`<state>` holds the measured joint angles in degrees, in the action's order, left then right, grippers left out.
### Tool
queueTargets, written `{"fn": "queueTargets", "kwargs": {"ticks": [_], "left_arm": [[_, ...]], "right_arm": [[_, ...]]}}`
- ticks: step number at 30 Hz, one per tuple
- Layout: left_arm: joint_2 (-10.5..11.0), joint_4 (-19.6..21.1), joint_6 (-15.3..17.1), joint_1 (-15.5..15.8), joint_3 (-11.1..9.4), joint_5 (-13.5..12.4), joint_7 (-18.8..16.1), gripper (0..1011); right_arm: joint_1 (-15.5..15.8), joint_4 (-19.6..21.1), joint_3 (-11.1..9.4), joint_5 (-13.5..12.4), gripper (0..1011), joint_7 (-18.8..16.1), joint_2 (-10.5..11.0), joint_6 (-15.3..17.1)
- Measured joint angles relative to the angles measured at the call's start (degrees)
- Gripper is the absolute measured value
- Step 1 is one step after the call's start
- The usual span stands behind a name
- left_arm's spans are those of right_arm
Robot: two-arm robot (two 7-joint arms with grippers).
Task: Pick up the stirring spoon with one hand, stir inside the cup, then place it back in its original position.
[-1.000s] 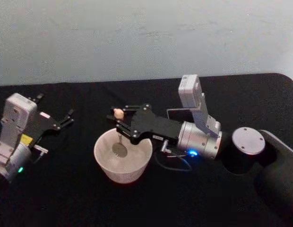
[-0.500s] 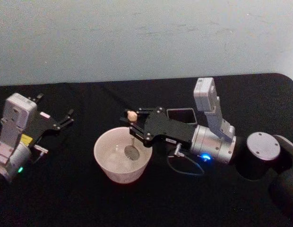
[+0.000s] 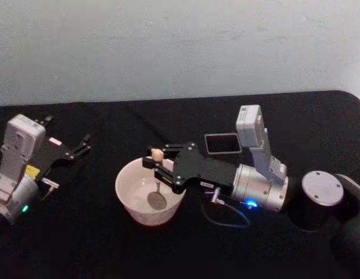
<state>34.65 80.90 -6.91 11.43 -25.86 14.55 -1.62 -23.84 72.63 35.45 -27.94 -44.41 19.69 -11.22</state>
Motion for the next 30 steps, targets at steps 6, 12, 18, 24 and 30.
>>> {"fn": "queueTargets", "kwargs": {"ticks": [6, 12, 18, 24, 30], "left_arm": [[0.00, 0.00, 0.00, 0.00, 0.00, 0.00, 0.00, 1001], [0.00, 0.00, 0.00, 0.00, 0.00, 0.00, 0.00, 1001], [0.00, 0.00, 0.00, 0.00, 0.00, 0.00, 0.00, 1001], [0.00, 0.00, 0.00, 0.00, 0.00, 0.00, 0.00, 1001], [0.00, 0.00, 0.00, 0.00, 0.00, 0.00, 0.00, 1001]], "right_arm": [[-0.82, -0.77, 0.61, -0.27, 211, -0.34, -1.22, -0.06], [-2.41, -2.99, 1.36, -0.38, 211, -0.78, -3.04, -0.43], [-3.87, -5.61, 1.89, 0.31, 211, -0.68, -4.50, -0.91], [-5.10, -7.84, 1.76, 1.25, 211, 0.10, -5.39, -1.65], [-5.47, -8.75, 1.03, 2.02, 211, 0.73, -5.22, -2.02]]}}
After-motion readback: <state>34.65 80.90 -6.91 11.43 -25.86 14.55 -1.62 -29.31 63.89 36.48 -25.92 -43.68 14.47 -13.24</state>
